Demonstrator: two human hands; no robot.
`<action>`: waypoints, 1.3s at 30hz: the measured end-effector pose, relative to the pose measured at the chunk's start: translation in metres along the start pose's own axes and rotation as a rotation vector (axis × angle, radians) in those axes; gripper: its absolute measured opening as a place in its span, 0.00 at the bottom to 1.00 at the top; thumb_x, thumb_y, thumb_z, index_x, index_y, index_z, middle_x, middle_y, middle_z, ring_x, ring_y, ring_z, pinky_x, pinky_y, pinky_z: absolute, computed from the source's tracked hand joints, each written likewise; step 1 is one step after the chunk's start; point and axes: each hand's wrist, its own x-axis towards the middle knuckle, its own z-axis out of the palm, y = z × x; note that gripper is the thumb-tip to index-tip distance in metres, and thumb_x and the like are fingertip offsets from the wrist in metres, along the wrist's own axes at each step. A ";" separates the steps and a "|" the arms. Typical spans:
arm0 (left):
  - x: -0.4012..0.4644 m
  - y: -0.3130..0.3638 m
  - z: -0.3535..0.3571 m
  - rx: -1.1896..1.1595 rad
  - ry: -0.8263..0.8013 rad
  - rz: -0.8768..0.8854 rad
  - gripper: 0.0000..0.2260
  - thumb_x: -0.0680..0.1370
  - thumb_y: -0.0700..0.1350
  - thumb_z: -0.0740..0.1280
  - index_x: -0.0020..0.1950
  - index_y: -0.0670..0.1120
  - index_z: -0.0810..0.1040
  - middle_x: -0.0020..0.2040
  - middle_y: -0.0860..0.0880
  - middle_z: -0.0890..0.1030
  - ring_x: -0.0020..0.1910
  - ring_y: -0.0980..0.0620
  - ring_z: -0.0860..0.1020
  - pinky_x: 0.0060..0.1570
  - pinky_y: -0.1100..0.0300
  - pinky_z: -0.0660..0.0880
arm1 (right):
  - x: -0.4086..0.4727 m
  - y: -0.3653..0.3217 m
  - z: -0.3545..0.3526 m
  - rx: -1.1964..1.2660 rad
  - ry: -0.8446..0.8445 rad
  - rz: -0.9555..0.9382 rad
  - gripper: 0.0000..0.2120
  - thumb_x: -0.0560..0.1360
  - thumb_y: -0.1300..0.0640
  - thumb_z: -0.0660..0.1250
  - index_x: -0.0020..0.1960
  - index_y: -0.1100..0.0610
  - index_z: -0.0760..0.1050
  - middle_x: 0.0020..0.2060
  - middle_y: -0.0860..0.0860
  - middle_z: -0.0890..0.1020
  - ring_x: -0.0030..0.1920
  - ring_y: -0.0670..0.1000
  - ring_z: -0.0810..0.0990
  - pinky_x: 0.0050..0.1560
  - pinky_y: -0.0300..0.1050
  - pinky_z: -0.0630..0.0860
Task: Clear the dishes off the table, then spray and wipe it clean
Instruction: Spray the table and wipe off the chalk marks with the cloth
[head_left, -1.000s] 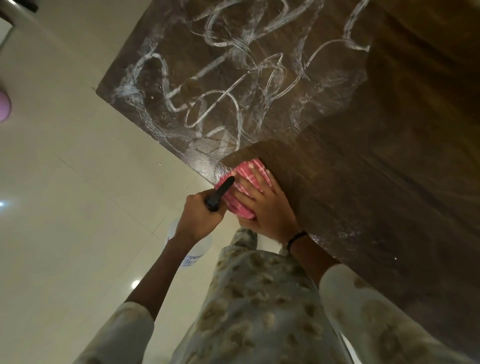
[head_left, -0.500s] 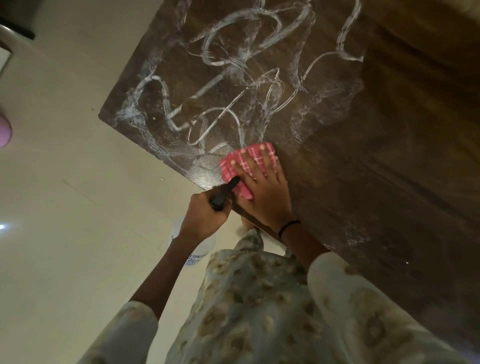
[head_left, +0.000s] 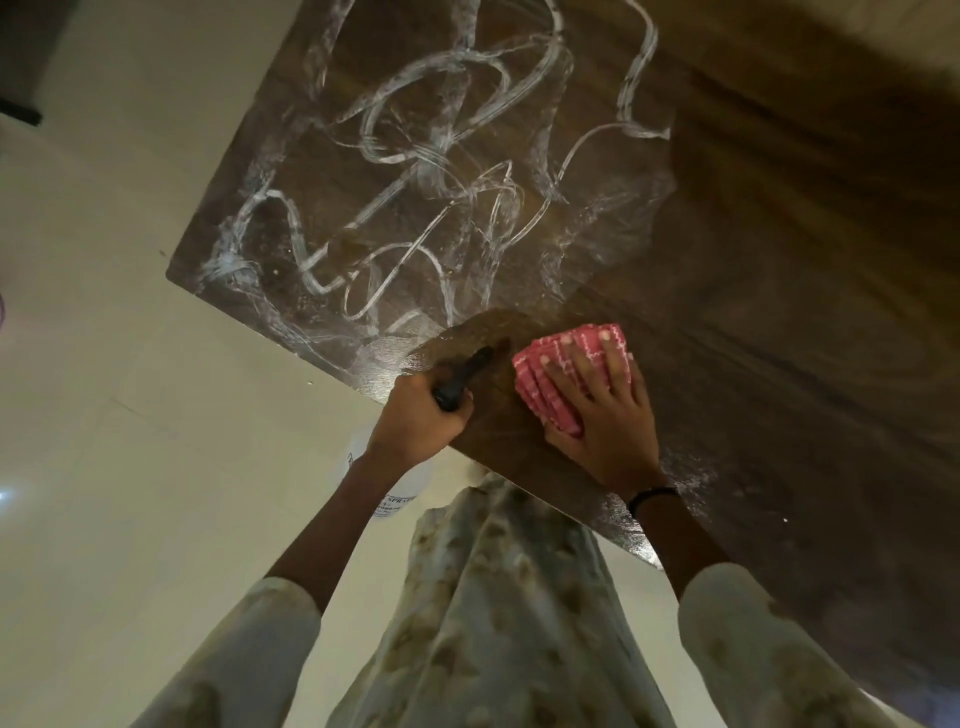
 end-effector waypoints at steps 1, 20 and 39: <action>0.002 0.006 0.004 0.002 -0.021 0.003 0.09 0.73 0.42 0.69 0.35 0.51 0.73 0.24 0.54 0.71 0.21 0.59 0.70 0.25 0.72 0.62 | 0.001 0.001 -0.001 0.015 0.001 0.023 0.38 0.71 0.32 0.58 0.76 0.47 0.57 0.75 0.53 0.62 0.75 0.61 0.53 0.74 0.62 0.51; 0.042 0.079 0.023 0.056 0.082 -0.105 0.15 0.74 0.45 0.69 0.60 0.46 0.79 0.47 0.42 0.84 0.47 0.45 0.82 0.42 0.64 0.68 | 0.004 0.013 -0.003 0.057 0.022 -0.032 0.34 0.71 0.33 0.60 0.74 0.46 0.62 0.72 0.52 0.67 0.75 0.61 0.56 0.73 0.64 0.56; 0.062 0.059 -0.007 -0.046 0.130 -0.108 0.06 0.72 0.42 0.71 0.37 0.41 0.77 0.34 0.36 0.80 0.33 0.41 0.75 0.30 0.61 0.68 | 0.085 -0.010 -0.008 0.114 0.038 -0.241 0.31 0.73 0.36 0.61 0.73 0.47 0.64 0.74 0.51 0.64 0.76 0.60 0.53 0.75 0.63 0.50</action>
